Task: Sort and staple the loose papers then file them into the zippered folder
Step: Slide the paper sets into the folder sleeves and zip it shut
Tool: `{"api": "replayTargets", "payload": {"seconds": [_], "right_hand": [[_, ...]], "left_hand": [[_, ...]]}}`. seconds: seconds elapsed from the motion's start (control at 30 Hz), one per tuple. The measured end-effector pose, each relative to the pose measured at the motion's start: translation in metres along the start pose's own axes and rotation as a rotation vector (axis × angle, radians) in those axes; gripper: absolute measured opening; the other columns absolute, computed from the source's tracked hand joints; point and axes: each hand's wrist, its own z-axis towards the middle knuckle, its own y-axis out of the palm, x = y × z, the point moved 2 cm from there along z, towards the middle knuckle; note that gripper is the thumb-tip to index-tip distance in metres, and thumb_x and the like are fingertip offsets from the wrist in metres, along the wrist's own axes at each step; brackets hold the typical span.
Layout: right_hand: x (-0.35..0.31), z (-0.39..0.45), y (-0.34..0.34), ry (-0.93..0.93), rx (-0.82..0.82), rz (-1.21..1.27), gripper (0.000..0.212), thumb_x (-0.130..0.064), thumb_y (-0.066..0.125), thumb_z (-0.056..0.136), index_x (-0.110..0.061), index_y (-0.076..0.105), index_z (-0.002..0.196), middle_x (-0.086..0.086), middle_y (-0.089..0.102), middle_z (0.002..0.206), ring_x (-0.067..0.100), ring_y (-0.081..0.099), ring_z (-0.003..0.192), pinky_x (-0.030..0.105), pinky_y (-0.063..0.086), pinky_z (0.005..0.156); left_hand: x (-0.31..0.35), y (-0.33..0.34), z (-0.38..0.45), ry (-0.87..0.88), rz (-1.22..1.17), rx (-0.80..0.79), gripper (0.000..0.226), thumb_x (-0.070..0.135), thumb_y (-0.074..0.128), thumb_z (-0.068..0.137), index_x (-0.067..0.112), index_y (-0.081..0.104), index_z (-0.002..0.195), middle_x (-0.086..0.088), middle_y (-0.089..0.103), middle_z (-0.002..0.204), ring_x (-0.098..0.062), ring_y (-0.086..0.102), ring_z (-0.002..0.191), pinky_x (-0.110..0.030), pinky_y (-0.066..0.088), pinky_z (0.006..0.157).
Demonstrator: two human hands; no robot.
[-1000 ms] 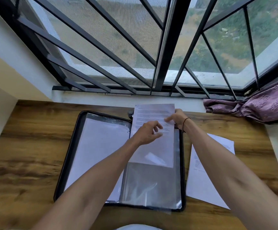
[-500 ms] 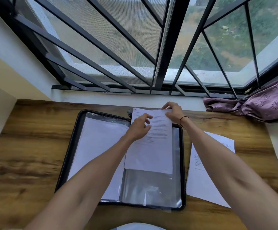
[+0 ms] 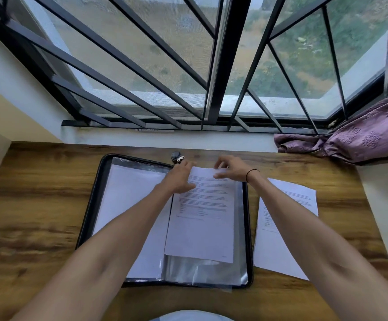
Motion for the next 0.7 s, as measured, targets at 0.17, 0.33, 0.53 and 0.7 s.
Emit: {"api": "replayTargets", "payload": {"seconds": [0.17, 0.33, 0.53, 0.7], "right_hand": [[-0.002, -0.01, 0.012, -0.024, 0.005, -0.115, 0.037, -0.027, 0.086, 0.082, -0.021, 0.067, 0.113, -0.003, 0.061, 0.111, 0.017, 0.059, 0.106, 0.032, 0.047, 0.088], [-0.007, -0.015, 0.019, -0.037, 0.007, -0.129, 0.034, -0.025, 0.086, 0.082, -0.018, 0.071, 0.111, -0.003, 0.062, 0.106, 0.017, 0.06, 0.101, 0.032, 0.049, 0.085], [-0.012, -0.016, 0.016, -0.027, 0.002, -0.12, 0.017, -0.007, 0.072, 0.089, -0.02, 0.079, 0.099, -0.002, 0.07, 0.095, 0.016, 0.065, 0.089, 0.031, 0.054, 0.079], [-0.014, -0.014, 0.02, -0.022, -0.013, -0.117, 0.015, -0.006, 0.073, 0.089, -0.017, 0.082, 0.089, -0.003, 0.076, 0.089, 0.006, 0.063, 0.08, 0.022, 0.047, 0.07]], "left_hand": [[0.004, -0.004, -0.003, 0.038, 0.068, 0.029, 0.068, 0.043, 0.075, 0.089, 0.022, 0.046, 0.147, -0.004, 0.041, 0.149, -0.028, 0.041, 0.138, -0.045, 0.045, 0.108], [0.005, -0.01, 0.0, 0.074, 0.096, 0.056, 0.05, 0.05, 0.075, 0.087, 0.024, 0.062, 0.128, 0.001, 0.049, 0.134, -0.021, 0.046, 0.128, -0.041, 0.047, 0.1], [0.003, -0.005, -0.001, 0.063, -0.038, 0.032, 0.03, 0.033, 0.071, 0.094, 0.021, 0.063, 0.121, -0.001, 0.05, 0.132, -0.022, 0.053, 0.124, -0.045, 0.05, 0.099], [-0.001, -0.005, -0.005, 0.032, -0.123, 0.104, 0.021, 0.025, 0.062, 0.099, 0.019, 0.059, 0.119, -0.004, 0.052, 0.128, -0.025, 0.055, 0.119, -0.045, 0.05, 0.096]]}}
